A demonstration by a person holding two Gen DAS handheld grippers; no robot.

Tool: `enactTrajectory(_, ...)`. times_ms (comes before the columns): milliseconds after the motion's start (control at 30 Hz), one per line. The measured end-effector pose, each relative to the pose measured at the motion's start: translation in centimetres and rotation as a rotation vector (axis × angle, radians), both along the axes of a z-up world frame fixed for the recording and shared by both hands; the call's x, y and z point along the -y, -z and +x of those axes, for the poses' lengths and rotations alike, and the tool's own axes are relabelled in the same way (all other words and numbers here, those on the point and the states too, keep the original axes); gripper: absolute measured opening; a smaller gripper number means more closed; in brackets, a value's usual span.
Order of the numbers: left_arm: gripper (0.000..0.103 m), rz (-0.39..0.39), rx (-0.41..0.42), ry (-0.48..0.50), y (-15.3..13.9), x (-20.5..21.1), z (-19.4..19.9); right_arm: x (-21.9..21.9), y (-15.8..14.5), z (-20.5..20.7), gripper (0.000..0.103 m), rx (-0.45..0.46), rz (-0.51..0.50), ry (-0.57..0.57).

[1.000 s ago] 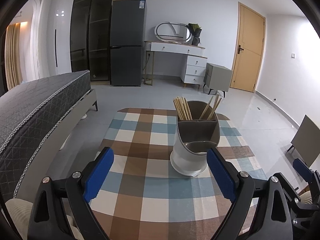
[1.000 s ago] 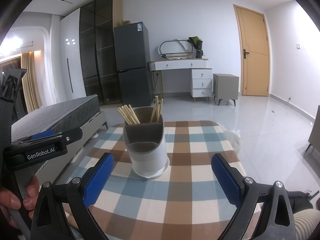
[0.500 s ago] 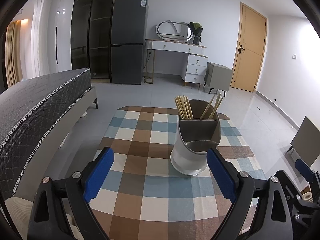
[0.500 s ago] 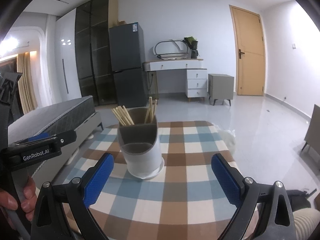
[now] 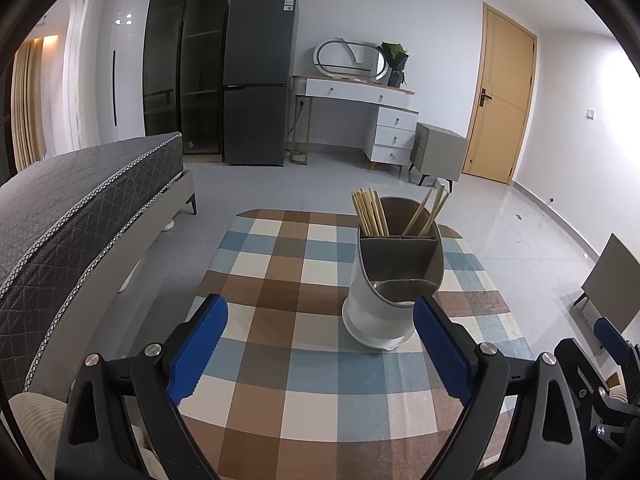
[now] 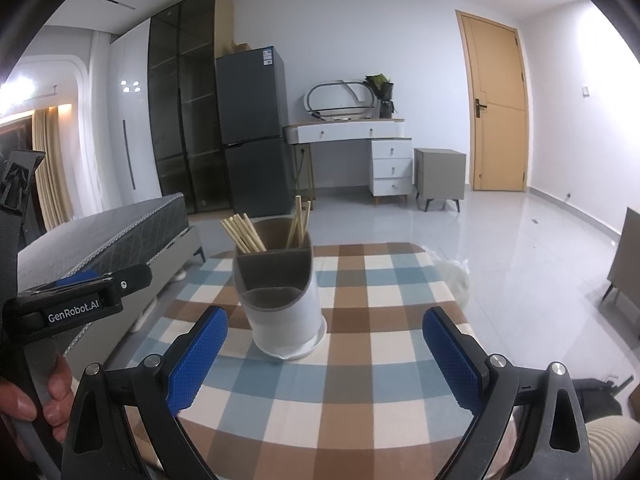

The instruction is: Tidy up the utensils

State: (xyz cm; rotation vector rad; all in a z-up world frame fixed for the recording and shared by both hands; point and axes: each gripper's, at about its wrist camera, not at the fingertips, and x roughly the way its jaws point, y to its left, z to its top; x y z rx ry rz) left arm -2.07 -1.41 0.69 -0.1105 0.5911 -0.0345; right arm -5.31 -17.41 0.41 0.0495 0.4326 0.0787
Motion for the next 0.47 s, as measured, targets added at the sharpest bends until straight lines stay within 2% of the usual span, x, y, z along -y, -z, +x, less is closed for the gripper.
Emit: enactTrajectory(467,0.091,-0.006,-0.014,-0.007,0.0,-0.11,0.05,0.01,-0.06,-0.07,0.099,-0.002,0.0,-0.003)
